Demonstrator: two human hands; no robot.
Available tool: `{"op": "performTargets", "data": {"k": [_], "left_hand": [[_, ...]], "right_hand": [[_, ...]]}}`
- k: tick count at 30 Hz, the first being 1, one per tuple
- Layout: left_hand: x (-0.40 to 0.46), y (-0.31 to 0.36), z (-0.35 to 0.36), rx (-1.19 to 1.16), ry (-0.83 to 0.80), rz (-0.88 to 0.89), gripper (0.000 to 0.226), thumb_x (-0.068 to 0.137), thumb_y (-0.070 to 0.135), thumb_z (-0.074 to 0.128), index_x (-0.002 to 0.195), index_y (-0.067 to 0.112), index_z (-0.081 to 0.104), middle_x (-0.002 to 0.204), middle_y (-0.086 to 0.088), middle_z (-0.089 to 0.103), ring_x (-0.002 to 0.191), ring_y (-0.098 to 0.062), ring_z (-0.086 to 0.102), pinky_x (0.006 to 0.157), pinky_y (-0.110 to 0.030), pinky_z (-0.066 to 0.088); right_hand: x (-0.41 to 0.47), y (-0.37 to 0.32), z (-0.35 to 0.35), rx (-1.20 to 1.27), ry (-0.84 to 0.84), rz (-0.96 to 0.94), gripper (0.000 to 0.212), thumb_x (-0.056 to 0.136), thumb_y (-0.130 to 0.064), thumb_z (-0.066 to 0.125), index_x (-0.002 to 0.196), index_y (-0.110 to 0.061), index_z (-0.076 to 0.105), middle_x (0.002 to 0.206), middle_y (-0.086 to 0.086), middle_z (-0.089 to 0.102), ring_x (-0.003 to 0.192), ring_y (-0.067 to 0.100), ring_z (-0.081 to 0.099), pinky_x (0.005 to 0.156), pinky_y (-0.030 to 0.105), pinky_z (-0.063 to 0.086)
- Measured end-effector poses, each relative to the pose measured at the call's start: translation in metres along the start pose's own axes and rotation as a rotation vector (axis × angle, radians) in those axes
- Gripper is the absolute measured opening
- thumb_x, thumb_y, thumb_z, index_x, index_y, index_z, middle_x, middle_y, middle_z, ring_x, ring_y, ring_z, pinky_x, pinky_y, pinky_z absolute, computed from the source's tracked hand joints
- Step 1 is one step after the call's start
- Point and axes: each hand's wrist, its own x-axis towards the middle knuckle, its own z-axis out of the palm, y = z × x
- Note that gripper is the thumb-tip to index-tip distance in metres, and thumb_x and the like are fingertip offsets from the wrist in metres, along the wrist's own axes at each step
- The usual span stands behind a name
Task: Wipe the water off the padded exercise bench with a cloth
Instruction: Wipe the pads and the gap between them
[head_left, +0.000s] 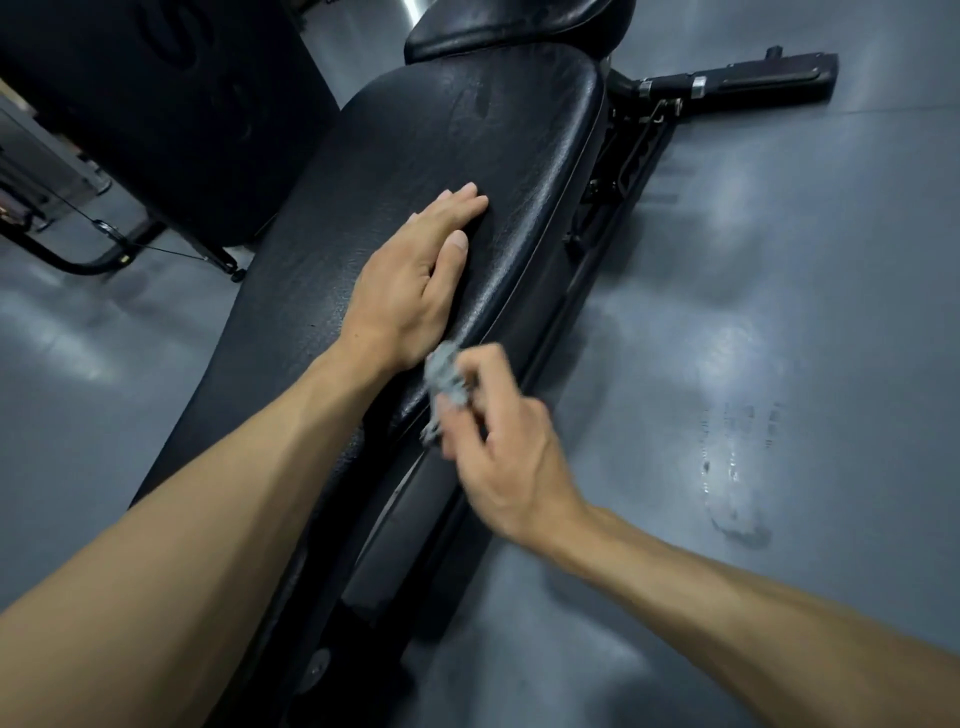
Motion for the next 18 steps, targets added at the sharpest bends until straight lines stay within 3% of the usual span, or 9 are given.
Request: {"op": "performTargets", "data": {"k": [3, 10, 12, 16, 18], "left_hand": [[-0.001, -0.001, 0.001, 0.017, 0.025, -0.007, 0.041, 0.111, 0.021, 0.036, 0.149, 0.021, 0.052, 0.158, 0.009, 0.045, 0.149, -0.004, 0.032, 0.124, -0.032, 0.025], [-0.002, -0.002, 0.002, 0.032, 0.03, -0.027, 0.043, 0.111, 0.028, 0.034, 0.149, 0.025, 0.051, 0.158, 0.011, 0.044, 0.149, -0.002, 0.031, 0.122, -0.02, 0.023], [-0.002, -0.002, 0.0, 0.055, 0.023, -0.022, 0.043, 0.11, 0.028, 0.034, 0.15, 0.025, 0.05, 0.159, 0.011, 0.043, 0.149, -0.002, 0.032, 0.121, -0.019, 0.024], [-0.002, -0.003, -0.001, 0.087, -0.013, -0.001, 0.043, 0.111, 0.026, 0.034, 0.152, 0.022, 0.047, 0.161, 0.008, 0.041, 0.151, -0.007, 0.03, 0.125, -0.029, 0.023], [-0.002, -0.002, -0.005, 0.094, -0.06, -0.004, 0.043, 0.112, 0.026, 0.035, 0.153, 0.021, 0.045, 0.162, 0.007, 0.039, 0.152, -0.008, 0.028, 0.125, -0.025, 0.02]], "right_hand": [[0.004, 0.004, -0.01, -0.044, -0.126, -0.047, 0.009, 0.104, -0.022, 0.051, 0.11, -0.021, 0.044, 0.067, 0.005, 0.065, 0.059, 0.023, 0.064, 0.061, 0.042, 0.05], [0.041, 0.004, -0.032, -0.001, 0.272, 0.071, 0.008, 0.103, -0.022, 0.053, 0.101, -0.019, 0.046, 0.064, 0.005, 0.064, 0.057, 0.018, 0.064, 0.063, 0.041, 0.05], [0.026, 0.001, -0.016, -0.023, 0.226, 0.054, 0.008, 0.103, -0.023, 0.052, 0.103, -0.021, 0.045, 0.065, 0.003, 0.063, 0.059, 0.02, 0.065, 0.063, 0.042, 0.051], [-0.002, 0.002, -0.006, -0.033, -0.09, 0.001, 0.009, 0.106, -0.022, 0.048, 0.107, -0.026, 0.041, 0.072, -0.003, 0.069, 0.068, 0.007, 0.071, 0.07, 0.034, 0.054], [0.004, 0.006, -0.015, -0.032, -0.092, 0.011, 0.01, 0.106, -0.02, 0.049, 0.107, -0.026, 0.041, 0.073, -0.002, 0.071, 0.069, 0.008, 0.072, 0.073, 0.035, 0.055]]}}
